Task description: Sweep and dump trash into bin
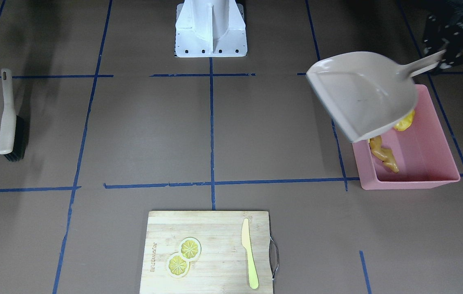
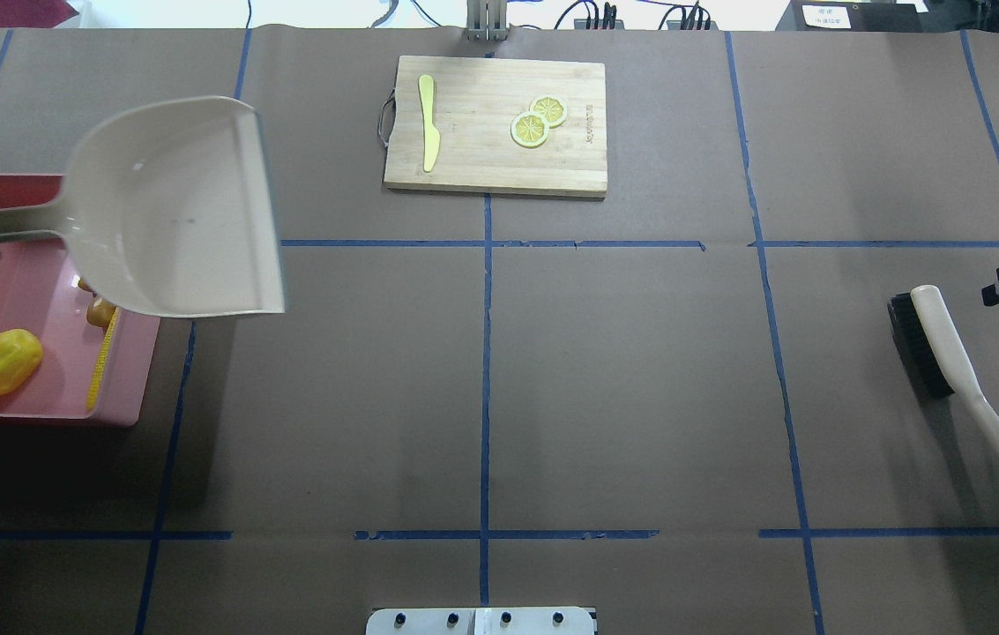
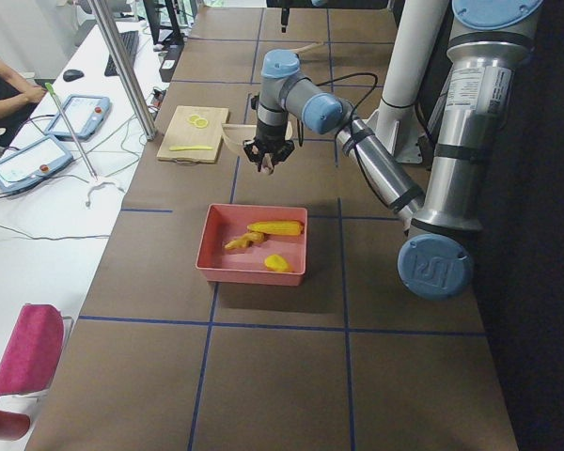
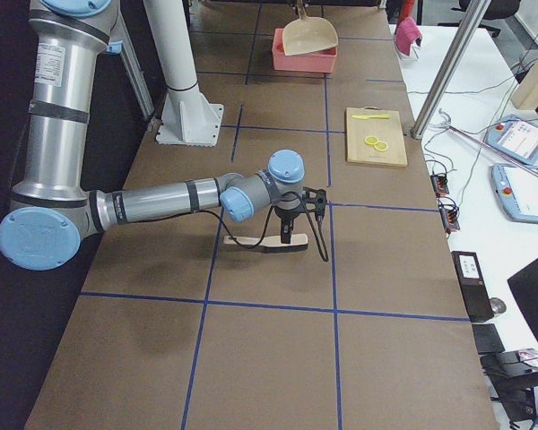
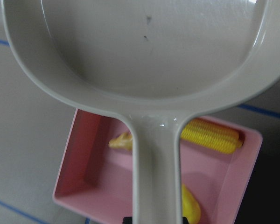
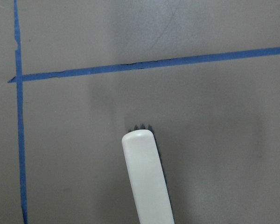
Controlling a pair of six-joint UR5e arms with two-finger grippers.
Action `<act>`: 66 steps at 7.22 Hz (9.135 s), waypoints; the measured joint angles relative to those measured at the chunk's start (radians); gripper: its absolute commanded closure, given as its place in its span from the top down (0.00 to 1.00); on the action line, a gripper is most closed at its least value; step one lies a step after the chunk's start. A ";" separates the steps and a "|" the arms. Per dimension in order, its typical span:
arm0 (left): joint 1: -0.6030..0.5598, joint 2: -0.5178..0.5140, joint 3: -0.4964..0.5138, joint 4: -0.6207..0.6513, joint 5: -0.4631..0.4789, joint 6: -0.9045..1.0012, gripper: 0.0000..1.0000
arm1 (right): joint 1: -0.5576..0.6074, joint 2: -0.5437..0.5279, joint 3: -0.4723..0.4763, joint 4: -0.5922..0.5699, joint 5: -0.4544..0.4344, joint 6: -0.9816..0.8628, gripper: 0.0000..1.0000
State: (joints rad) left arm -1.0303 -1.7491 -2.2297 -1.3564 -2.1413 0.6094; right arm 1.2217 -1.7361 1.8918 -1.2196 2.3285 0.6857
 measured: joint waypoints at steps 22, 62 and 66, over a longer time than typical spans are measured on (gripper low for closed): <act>0.410 -0.200 0.399 -0.297 0.233 -0.150 0.76 | 0.247 0.175 -0.049 -0.474 0.015 -0.644 1.00; -0.548 0.138 0.704 -0.125 -0.235 -0.483 1.00 | 0.403 0.120 -0.298 -0.252 0.095 -0.626 1.00; -0.548 0.130 0.706 -0.125 -0.235 -0.484 1.00 | 0.403 0.122 -0.298 -0.251 0.095 -0.630 1.00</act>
State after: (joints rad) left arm -1.5785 -1.6188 -1.5236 -1.4818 -2.3763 0.1250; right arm 1.6245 -1.6141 1.5940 -1.4711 2.4237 0.0560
